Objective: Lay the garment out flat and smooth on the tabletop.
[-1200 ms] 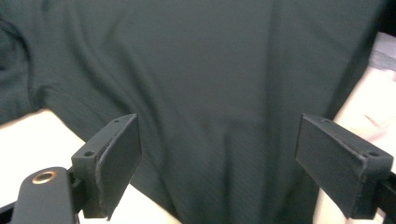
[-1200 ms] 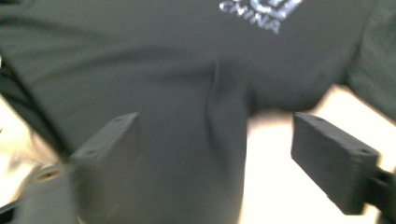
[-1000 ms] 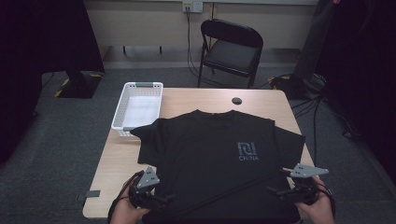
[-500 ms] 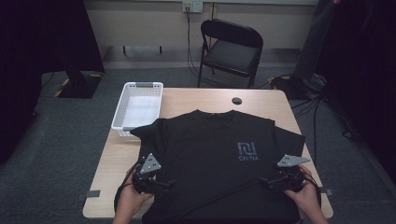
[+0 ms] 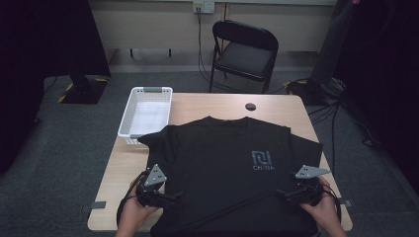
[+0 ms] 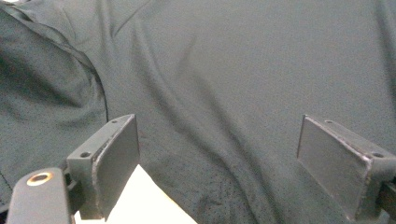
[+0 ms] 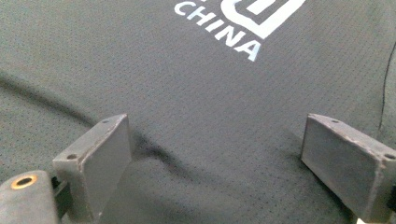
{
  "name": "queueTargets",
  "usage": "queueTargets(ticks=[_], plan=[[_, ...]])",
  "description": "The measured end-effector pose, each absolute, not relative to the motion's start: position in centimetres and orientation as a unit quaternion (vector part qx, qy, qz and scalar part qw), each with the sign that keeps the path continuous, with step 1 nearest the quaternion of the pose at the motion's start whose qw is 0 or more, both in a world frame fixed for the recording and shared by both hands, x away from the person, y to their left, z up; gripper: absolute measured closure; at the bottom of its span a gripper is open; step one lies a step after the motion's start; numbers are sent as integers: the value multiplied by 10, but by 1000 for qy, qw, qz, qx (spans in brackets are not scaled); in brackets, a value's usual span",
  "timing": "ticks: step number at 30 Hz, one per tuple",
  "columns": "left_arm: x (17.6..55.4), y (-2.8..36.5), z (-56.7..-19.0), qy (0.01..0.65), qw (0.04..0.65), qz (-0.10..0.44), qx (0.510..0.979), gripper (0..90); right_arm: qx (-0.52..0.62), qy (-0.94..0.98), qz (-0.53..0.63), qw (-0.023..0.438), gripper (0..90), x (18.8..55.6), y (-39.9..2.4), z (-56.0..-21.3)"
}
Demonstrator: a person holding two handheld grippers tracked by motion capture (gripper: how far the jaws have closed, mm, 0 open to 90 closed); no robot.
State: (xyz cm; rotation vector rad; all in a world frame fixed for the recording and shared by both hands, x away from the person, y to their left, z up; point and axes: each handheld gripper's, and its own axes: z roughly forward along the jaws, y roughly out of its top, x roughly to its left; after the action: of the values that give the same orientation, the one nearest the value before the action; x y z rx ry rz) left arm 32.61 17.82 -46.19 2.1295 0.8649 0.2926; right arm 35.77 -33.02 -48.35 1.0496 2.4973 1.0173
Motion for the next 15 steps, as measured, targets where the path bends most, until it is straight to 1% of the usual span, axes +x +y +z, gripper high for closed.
queueTargets(ticks=[15], plan=[[325, 190, -460, 345, 405, 116, 839, 129, 360, 856, 349, 124, 71, 358, -330, -483]])
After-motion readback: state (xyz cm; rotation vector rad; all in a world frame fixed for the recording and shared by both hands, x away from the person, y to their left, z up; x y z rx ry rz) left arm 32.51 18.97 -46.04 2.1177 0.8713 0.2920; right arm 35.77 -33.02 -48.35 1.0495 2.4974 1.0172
